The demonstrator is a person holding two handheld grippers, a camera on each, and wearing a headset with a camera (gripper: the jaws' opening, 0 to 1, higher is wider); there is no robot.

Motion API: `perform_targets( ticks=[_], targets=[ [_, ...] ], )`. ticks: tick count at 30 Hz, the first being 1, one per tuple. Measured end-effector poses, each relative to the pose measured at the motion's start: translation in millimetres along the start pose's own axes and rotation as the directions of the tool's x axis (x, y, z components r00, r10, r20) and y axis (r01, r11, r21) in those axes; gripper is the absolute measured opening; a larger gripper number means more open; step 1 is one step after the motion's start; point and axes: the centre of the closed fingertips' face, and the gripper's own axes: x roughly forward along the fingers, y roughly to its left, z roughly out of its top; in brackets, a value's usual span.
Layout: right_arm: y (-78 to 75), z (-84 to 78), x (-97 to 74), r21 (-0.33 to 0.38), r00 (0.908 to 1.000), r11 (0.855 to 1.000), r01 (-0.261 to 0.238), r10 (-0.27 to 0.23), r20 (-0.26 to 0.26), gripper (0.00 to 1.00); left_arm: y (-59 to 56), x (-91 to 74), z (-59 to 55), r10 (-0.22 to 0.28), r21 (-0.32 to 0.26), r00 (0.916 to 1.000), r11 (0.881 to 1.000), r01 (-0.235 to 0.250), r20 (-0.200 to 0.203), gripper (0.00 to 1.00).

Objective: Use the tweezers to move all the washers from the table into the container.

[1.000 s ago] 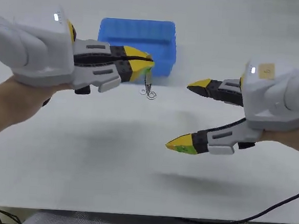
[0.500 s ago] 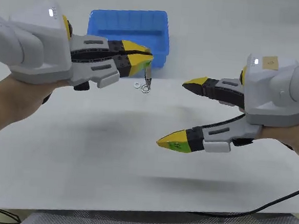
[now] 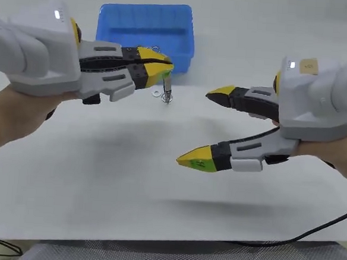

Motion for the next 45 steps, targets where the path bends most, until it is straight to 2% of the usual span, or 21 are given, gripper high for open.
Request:
perform_targets(
  ticks=[3, 7, 10, 14, 16, 18, 20, 23, 27, 29, 32, 33, 34, 35, 36, 37, 40, 45],
  targets=[
    [0.1, 2.5, 2.4, -0.004, 1.0, 1.0, -0.006, 0.006, 0.001, 0.83, -2.7, -2.7, -1.2, -0.021, -0.003, 0.9997, 1.0, 0.021, -0.016, 0.05],
    [-4.6, 3.7, 6.1, -0.032, 0.9998, 0.999, -0.012, 0.012, -0.014, 0.83, -9.4, -4.8, -2.6, -0.067, 0.04, 0.9951, 0.997, 0.07, -0.073, 0.05],
    [-15.0, 8.4, 10.7, -0.076, 0.9994, 0.997, -0.009, 0.006, -0.035, 0.83, -9.7, -6.2, -3.1, -0.09, 0.051, 0.9907, 0.994, 0.095, -0.103, 0.05],
    [-25.2, 18.1, 19.6, -0.088, 0.999, 0.996, -0.019, 0.015, -0.043, 0.78, -8.5, -5.6, -3.4, -0.097, 0.052, 0.9876, 0.993, 0.105, -0.123, 0.05],
    [-29.8, 21.1, 25.7, -0.092, 0.9987, 0.995, -0.025, 0.021, -0.045, 0.71, -10.2, -4.1, -3.5, -0.112, 0.042, 0.9853, 0.992, 0.118, -0.129, 0.05],
    [-33.4, 24.0, 30.7, -0.127, 0.9982, 0.991, -0.033, 0.026, -0.053, 0.55, -12.8, -4.2, -4.1, -0.125, 0.041, 0.9832, 0.991, 0.131, -0.133, 0.05],
    [-32.9, 23.1, 34.7, -0.146, 0.9958, 0.987, -0.063, 0.052, -0.075, 0.46, -14.0, -4.9, -4.8, -0.13, 0.041, 0.982, 0.99, 0.137, -0.137, 0.05],
    [-30.1, 15.5, 41.0, -0.18, 0.9843, 0.976, -0.125, 0.099, -0.146, 0.33, -15.2, -7.1, -5.7, -0.135, 0.032, 0.9812, 0.99, 0.141, -0.138, 0.05],
    [-34.3, 9.4, 47.3, -0.252, 0.9736, 0.956, -0.151, 0.1, -0.205, 0.28, -17.9, -10.8, -6.9, -0.148, 0.024, 0.9791, 0.988, 0.152, -0.14, 0.05],
    [-35.2, 9.4, 50.3, -0.285, 0.9705, 0.945, -0.157, 0.094, -0.222, 0.26, -18.7, -10.8, -6.6, -0.148, 0.028, 0.9786, 0.988, 0.154, -0.143, 0.05],
    [-33.1, 11.2, 54.2, -0.293, 0.9666, 0.94, -0.177, 0.11, -0.232, 0.23, -19.6, -9.8, -6.2, -0.155, 0.02, 0.9774, 0.987, 0.16, -0.143, 0.05],
    [-35.1, 10.1, 54.4, -0.348, 0.9623, 0.918, -0.191, 0.105, -0.251, 0.22, -19.3, -9.4, -5.9, -0.155, 0.02, 0.9774, 0.987, 0.16, -0.143, 0.06],
    [-39.8, 10.5, 54.6, -0.382, 0.9626, 0.907, -0.178, 0.08, -0.259, 0.18, -19.5, -9.3, -6.0, -0.158, 0.019, 0.9769, 0.987, 0.162, -0.144, 0.06],
    [-43.4, 12.3, 55.2, -0.395, 0.9652, 0.905, -0.16, 0.059, -0.255, 0.13, -20.0, -8.8, -6.1, -0.163, 0.02, 0.9756, 0.986, 0.167, -0.147, 0.06],
    [-40.7, 11.5, 55.0, -0.391, 0.9612, 0.902, -0.181, 0.079, -0.264, 0.13, -19.7, -8.6, -6.1, -0.161, 0.023, 0.9757, 0.986, 0.166, -0.149, 0.06],
    [-40.9, 11.6, 55.3, -0.386, 0.9617, 0.905, -0.177, 0.076, -0.263, 0.12, -19.7, -8.3, -6.2, -0.163, 0.025, 0.975, 0.985, 0.168, -0.151, 0.06],
    [-39.8, 10.5, 55.5, -0.438, 0.9574, 0.878, -0.192, 0.07, -0.28, 0.12, -17.9, -8.0, -6.3, -0.159, 0.02, 0.9756, 0.986, 0.164, -0.151, 0.06],
    [-38.5, 8.7, 55.2, -0.474, 0.9583, 0.86, -0.191, 0.058, -0.28, 0.11, -20.2, -7.9, -7.5, -0.161, 0.023, 0.9743, 0.986, 0.167, -0.157, 0.06]
  ],
)
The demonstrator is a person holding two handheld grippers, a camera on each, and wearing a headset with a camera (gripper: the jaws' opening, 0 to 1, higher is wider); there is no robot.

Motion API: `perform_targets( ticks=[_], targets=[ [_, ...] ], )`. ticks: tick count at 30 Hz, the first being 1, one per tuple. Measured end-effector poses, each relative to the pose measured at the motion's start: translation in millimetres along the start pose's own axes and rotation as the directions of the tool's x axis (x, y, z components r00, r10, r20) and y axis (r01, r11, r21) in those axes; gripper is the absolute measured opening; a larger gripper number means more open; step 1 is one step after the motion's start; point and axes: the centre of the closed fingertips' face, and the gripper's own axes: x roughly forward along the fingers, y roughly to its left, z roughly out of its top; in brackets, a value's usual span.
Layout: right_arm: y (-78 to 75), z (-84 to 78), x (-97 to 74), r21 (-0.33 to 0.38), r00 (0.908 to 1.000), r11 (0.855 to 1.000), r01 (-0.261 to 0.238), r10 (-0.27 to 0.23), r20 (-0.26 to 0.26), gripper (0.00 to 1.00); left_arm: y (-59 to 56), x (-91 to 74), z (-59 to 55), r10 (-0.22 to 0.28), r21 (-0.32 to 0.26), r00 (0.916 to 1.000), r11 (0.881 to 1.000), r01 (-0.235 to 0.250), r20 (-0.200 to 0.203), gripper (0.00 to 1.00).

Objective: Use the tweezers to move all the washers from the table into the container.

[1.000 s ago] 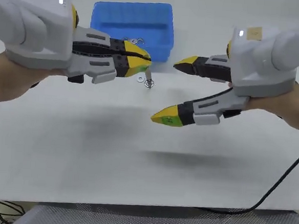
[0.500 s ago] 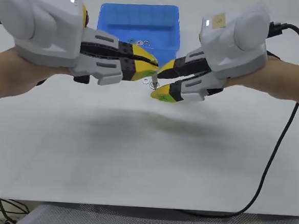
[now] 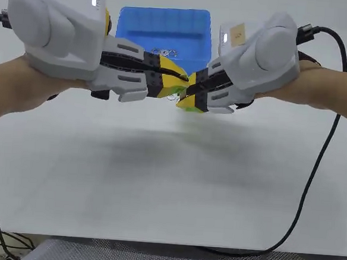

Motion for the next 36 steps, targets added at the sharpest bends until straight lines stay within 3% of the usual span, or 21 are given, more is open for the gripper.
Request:
perform_targets(
  ticks=[3, 5, 9, 14, 19, 23, 26, 31, 32, 34, 36],
  targets=[
    [-3.4, -0.4, 0.4, -0.008, 0.9999, 1.0, 0.007, -0.007, 0.014, 0.1, 2.1, -1.7, 0.0, 0.021, 0.039, 0.9997, 0.999, -0.021, -0.012, 0.06],
    [-6.4, 0.2, 0.5, 0.011, 0.9995, 1.0, 0.015, -0.015, 0.026, 0.09, 6.1, -2.7, 0.5, 0.05, 0.016, 0.9986, 0.999, -0.049, -0.017, 0.06],
    [-3.5, 0.7, 1.2, -0.02, 0.9995, 1.0, 0.017, -0.017, 0.027, 0.09, 0.5, -3.6, -0.1, 0.036, 0.039, 0.9988, 0.999, -0.034, -0.035, 0.06],
    [-3.7, 5.6, -1.8, 0.004, 0.9985, 1.0, 0.031, -0.031, 0.045, 0.09, 1.9, -5.3, 4.6, 0.049, 0.044, 0.9983, 0.998, -0.048, -0.033, 0.07],
    [-5.8, 9.9, -7.4, 0.016, 0.997, 0.999, 0.048, -0.049, 0.06, 0.09, 3.8, -9.2, 16.0, 0.06, 0.026, 0.9982, 0.998, -0.059, -0.01, 0.18],
    [-3.2, 15.4, -13.2, 0.019, 0.996, 0.998, 0.056, -0.057, 0.069, 0.09, 6.6, -16.9, 23.2, 0.104, 0.033, 0.9945, 0.994, -0.104, 0.012, 0.25],
    [-1.9, 22.0, -19.0, 0.026, 0.9948, 0.998, 0.059, -0.061, 0.081, 0.09, 8.2, -27.5, 30.5, 0.151, 0.009, 0.987, 0.988, -0.152, 0.054, 0.28],
    [-8.8, 35.0, -33.0, 0.032, 0.9929, 0.997, 0.066, -0.068, 0.097, 0.09, 8.4, -46.8, 32.0, 0.221, -0.001, 0.972, 0.975, -0.221, 0.08, 0.41],
    [-11.6, 38.4, -35.7, 0.035, 0.9915, 0.997, 0.073, -0.077, 0.105, 0.09, 7.2, -49.6, 32.5, 0.225, -0.011, 0.9704, 0.974, -0.225, 0.088, 0.43],
    [-16.4, 44.5, -40.6, 0.037, 0.9896, 0.996, 0.084, -0.088, 0.114, 0.09, 0.2, -53.2, 32.7, 0.207, -0.086, 0.9723, 0.976, -0.198, 0.108, 0.43],
    [-21.0, 51.9, -45.0, 0.04, 0.987, 0.995, 0.095, -0.099, 0.127, 0.09, -1.2, -58.5, 29.9, 0.219, -0.081, 0.9691, 0.974, -0.211, 0.114, 0.44]
  ],
)
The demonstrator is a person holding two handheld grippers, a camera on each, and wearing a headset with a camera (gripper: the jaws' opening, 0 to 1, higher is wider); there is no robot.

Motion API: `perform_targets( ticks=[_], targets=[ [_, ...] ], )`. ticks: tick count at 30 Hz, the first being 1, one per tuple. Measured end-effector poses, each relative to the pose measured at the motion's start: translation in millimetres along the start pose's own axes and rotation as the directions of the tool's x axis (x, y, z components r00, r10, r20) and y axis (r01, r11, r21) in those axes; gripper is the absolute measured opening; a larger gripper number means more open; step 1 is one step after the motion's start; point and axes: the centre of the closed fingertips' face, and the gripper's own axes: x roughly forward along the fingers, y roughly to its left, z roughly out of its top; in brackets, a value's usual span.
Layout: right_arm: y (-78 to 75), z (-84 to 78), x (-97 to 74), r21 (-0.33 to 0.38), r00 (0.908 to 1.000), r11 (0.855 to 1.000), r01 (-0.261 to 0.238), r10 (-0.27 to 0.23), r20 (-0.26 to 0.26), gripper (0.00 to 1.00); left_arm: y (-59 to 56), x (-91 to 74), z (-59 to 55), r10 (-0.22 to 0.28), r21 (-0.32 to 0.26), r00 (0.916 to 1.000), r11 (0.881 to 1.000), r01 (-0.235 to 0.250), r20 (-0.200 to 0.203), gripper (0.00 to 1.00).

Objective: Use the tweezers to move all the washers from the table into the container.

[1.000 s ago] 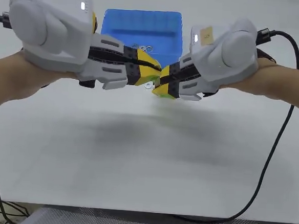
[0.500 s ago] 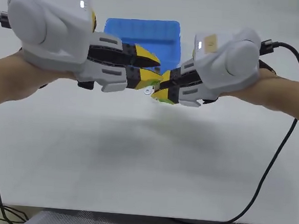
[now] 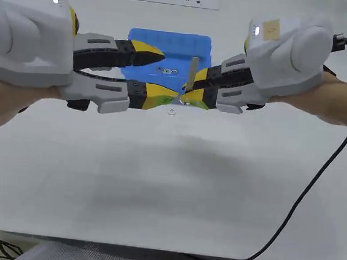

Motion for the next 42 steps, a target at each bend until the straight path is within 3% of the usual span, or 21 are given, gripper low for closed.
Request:
perform_targets(
  ticks=[6, 10, 19, 24, 29, 31, 32, 36, 39, 42],
  targets=[
    [-14.9, 23.0, -4.7, -0.014, 0.9993, 1.0, 0.02, -0.02, 0.031, 0.09, 6.0, -12.9, -5.1, 0.065, -0.066, 0.9973, 0.996, -0.063, 0.033, 0.57],
    [-25.0, 30.7, -2.6, -0.036, 0.9989, 0.999, 0.026, -0.025, 0.039, 0.09, 4.2, -21.1, -9.1, 0.057, -0.114, 0.9973, 0.992, -0.052, 0.046, 0.7],
    [-72.8, 18.5, 13.7, -0.014, 0.9978, 0.998, 0.064, -0.064, 0.021, 0.09, 9.2, -32.0, -8.6, 0.081, -0.176, 0.9927, 0.982, -0.064, 0.09, 1.0],
    [-94.3, 6.6, 26.7, 0.033, 0.9961, 0.996, 0.087, -0.087, 0.013, 0.09, 7.0, -34.0, -13.1, 0.092, -0.172, 0.9933, 0.982, -0.079, 0.07, 0.99],
    [-112.9, -21.2, 45.8, 0.076, 0.9937, 0.991, 0.11, -0.108, -0.03, 0.1, -4.9, -30.1, -11.4, 0.108, -0.187, 0.9928, 0.978, -0.096, 0.052, 0.99],
    [-114.7, -26.8, 50.1, 0.075, 0.9927, 0.99, 0.116, -0.112, -0.044, 0.1, -7.6, -30.2, -11.1, 0.112, -0.227, 0.9915, 0.969, -0.094, 0.067, 0.99],
    [-114.6, -29.6, 52.7, 0.081, 0.9925, 0.99, 0.116, -0.112, -0.048, 0.1, -1.7, -34.9, -15.7, 0.125, -0.248, 0.9897, 0.963, -0.104, 0.07, 0.99],
    [-114.7, -42.1, 61.1, 0.116, 0.9938, 0.988, 0.103, -0.098, -0.053, 0.1, 6.6, -42.1, -25.9, 0.136, -0.249, 0.9896, 0.961, -0.121, 0.046, 0.99],
    [-110.6, -55.1, 67.0, 0.108, 0.9937, 0.99, 0.087, -0.078, -0.08, 0.1, 7.0, -41.4, -27.3, 0.14, -0.25, 0.9894, 0.96, -0.127, 0.037, 0.99],
    [-107.3, -57.6, 67.7, 0.126, 0.9945, 0.989, 0.08, -0.071, -0.077, 0.1, 12.2, -41.4, -28.9, 0.152, -0.266, 0.9875, 0.954, -0.135, 0.043, 0.99]
  ],
)
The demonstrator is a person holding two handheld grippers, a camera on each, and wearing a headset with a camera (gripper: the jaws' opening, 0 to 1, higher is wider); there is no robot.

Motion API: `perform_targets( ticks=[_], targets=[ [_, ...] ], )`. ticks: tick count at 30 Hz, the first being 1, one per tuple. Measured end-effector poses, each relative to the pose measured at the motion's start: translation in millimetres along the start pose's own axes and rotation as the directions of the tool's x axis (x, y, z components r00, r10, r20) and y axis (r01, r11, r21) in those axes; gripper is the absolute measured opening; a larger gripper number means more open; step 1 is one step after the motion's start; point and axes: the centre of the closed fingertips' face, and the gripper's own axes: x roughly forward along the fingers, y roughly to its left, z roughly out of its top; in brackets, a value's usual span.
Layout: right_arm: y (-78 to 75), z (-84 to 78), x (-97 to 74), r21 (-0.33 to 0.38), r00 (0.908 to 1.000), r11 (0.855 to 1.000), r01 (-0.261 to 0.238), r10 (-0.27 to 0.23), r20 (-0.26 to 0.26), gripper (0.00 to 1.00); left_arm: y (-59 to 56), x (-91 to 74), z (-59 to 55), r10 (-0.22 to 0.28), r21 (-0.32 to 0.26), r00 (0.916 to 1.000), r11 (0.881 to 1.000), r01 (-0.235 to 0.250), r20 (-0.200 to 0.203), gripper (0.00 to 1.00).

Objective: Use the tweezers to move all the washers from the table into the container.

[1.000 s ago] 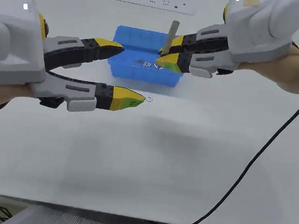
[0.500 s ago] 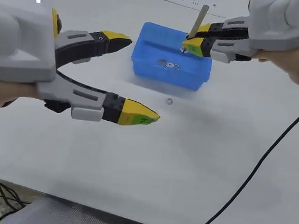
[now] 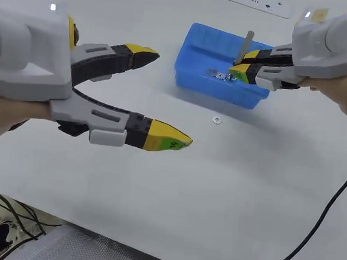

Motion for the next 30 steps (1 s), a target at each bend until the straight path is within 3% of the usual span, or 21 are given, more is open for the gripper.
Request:
perform_targets(
  ticks=[3, 12, 22, 24, 27, 30],
  targets=[
    [1.9, -0.8, 0.3, -0.01, 1.0, 1.0, -0.003, 0.003, 0.001, 0.1, -5.8, 4.4, 3.8, -0.015, -0.044, 0.9995, 0.999, 0.016, 0.027, 0.99],
    [1.7, 0.6, -1.7, 0.005, 0.9999, 1.0, 0.006, -0.006, 0.009, 0.1, 0.6, 0.8, 0.9, -0.004, -0.041, 0.9998, 0.999, 0.004, 0.017, 0.99],
    [-2.9, 19.7, -10.1, 0.024, 0.9985, 0.999, 0.028, -0.029, 0.046, 0.1, 1.4, -1.2, -0.4, -0.007, -0.038, 0.9999, 0.999, 0.008, 0.012, 0.99],
    [-1.2, 24.9, -12.3, 0.036, 0.9984, 0.999, 0.024, -0.026, 0.05, 0.09, -0.7, 0.6, 4.3, -0.007, -0.033, 0.9997, 0.999, 0.008, 0.023, 0.97],
    [5.0, 32.1, -15.7, 0.009, 0.9986, 1.0, 0.025, -0.025, 0.047, 0.09, 7.5, 0.9, 12.1, 0.012, -0.028, 0.9987, 1.0, -0.011, 0.05, 0.96],
    [8.9, 39.8, -17.6, -0.012, 0.9987, 1.0, 0.014, -0.014, 0.05, 0.08, 14.4, 5.7, 19.3, 0.005, -0.029, 0.9982, 1.0, -0.003, 0.059, 0.89]
  ],
)
